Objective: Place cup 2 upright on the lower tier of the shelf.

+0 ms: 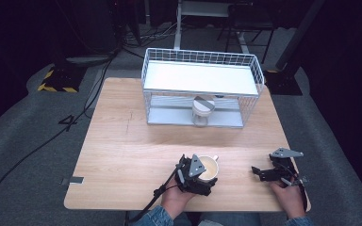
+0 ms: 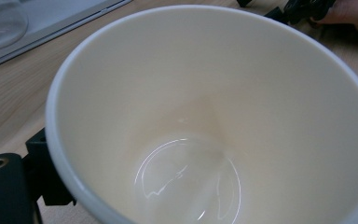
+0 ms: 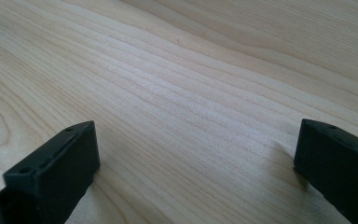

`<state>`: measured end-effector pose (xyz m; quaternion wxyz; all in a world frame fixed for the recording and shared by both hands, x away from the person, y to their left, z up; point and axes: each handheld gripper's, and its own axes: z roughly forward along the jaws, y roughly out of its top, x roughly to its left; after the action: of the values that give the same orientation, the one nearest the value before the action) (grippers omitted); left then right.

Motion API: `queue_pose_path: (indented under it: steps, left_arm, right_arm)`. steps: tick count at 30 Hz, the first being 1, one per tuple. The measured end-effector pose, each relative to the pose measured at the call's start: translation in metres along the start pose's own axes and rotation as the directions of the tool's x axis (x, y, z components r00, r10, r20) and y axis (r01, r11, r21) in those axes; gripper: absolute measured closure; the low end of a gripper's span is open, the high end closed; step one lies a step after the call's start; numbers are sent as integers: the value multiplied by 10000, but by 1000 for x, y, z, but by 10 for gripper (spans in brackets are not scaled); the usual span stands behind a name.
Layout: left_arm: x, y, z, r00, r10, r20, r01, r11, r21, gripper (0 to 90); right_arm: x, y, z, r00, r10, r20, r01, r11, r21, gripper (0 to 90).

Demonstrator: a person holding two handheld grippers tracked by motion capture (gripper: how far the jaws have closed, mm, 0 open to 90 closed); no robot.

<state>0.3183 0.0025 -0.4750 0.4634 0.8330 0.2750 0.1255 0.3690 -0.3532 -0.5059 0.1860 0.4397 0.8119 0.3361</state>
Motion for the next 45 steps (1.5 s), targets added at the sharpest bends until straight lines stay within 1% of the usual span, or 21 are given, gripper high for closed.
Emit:
queue_pose_path:
  steps: [1, 2, 5, 6, 14, 20, 27, 33, 34, 36, 40, 44, 45]
  left_arm:
    - [1, 3, -4, 10000, -22, 16, 22, 10000, 15, 93]
    - [1, 3, -4, 10000, -22, 16, 22, 10000, 15, 93]
    - [3, 9, -12, 9999, 139, -64, -139, 9999, -58, 93]
    - [3, 9, -12, 9999, 139, -64, -139, 9999, -58, 93]
    - [12, 23, -29, 9999, -84, -76, 82, 9997, -228, 92]
    - [16, 30, -37, 9998, -136, -124, 133, 9995, -298, 92]
    - [20, 39, -47, 9998, -34, -193, 27, 9993, -382, 92]
    - [23, 48, -54, 9997, -37, -223, 27, 9989, -467, 92]
    - [24, 50, -55, 9998, -89, -169, 80, 9987, -507, 92]
    - [26, 55, -58, 9998, -67, -206, 57, 9987, -497, 92]
    - [30, 63, -64, 9996, 77, -287, -93, 9985, -537, 92]
    - [36, 72, -69, 9997, -57, -240, 41, 9977, -675, 93]
    - [37, 73, -70, 9996, -5, -290, -14, 9978, -669, 92]
  right_arm:
    - [0, 0, 0, 10000, 3, -1, -3, 10000, 0, 0]
    - [0, 0, 0, 10000, 3, -1, -3, 10000, 0, 0]
    - [0, 0, 0, 10000, 3, 1, -3, 10000, -1, 0]
    - [0, 0, 0, 10000, 0, 1, 0, 10000, -1, 0]
    - [0, 0, 0, 10000, 3, 2, -3, 10000, -2, 0]
    - [0, 0, 0, 10000, 2, 2, -2, 10000, -3, 0]
    - [0, 0, 0, 10000, 2, 6, -2, 10000, -4, 0]
    - [1, 0, 0, 10000, 41, 57, -41, 10000, -19, 3]
    - [1, 0, 0, 10000, 52, 57, -52, 10000, -13, 3]
    - [1, 0, 0, 10000, 48, 59, -48, 10000, -15, 3]
    - [1, 0, 0, 10000, 42, 58, -42, 10000, -18, 3]
    - [2, 0, 1, 9999, 66, 89, -66, 10000, -17, 3]
    - [2, 0, 1, 9999, 62, 88, -61, 10000, -21, 2]
